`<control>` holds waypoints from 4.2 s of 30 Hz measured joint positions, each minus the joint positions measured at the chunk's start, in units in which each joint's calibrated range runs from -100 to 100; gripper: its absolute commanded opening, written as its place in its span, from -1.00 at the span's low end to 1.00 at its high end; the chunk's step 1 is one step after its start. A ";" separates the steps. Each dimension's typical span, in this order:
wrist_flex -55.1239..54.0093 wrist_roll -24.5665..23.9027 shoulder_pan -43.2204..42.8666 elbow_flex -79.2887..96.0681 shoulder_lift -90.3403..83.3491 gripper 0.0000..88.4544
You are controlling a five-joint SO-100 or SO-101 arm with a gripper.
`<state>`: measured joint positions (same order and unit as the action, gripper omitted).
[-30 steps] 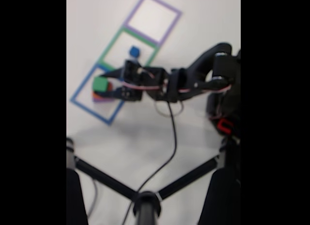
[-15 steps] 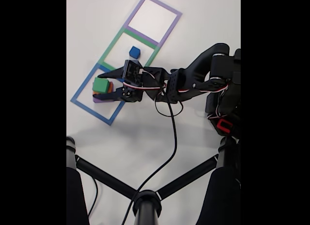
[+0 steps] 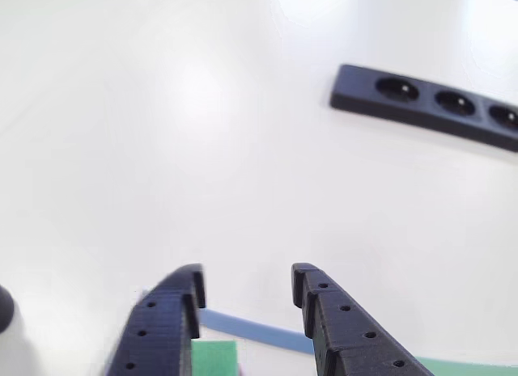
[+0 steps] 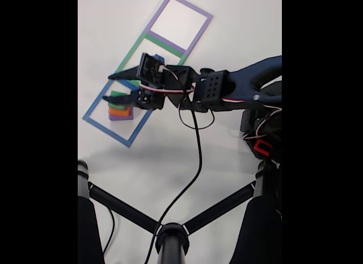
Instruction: Tower of hanoi
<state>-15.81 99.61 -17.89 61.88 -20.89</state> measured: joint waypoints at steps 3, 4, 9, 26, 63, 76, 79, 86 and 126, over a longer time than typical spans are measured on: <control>14.85 0.00 1.88 -3.48 -7.94 -1.00; 19.26 0.00 2.54 -4.09 -10.13 -1.00; 43.82 0.00 6.22 -10.01 -22.03 -1.00; 108.35 -15.17 16.70 -62.14 -30.73 -1.00; 14.04 -0.20 25.95 24.72 -24.99 -0.42; -30.26 -0.20 24.15 28.02 9.79 -0.32; -37.72 -0.20 24.07 25.76 18.15 -0.33; -49.04 -0.20 23.66 18.97 33.69 -0.35; -54.65 -0.20 19.48 10.10 48.29 -0.92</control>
<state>-70.47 99.41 1.60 71.98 27.40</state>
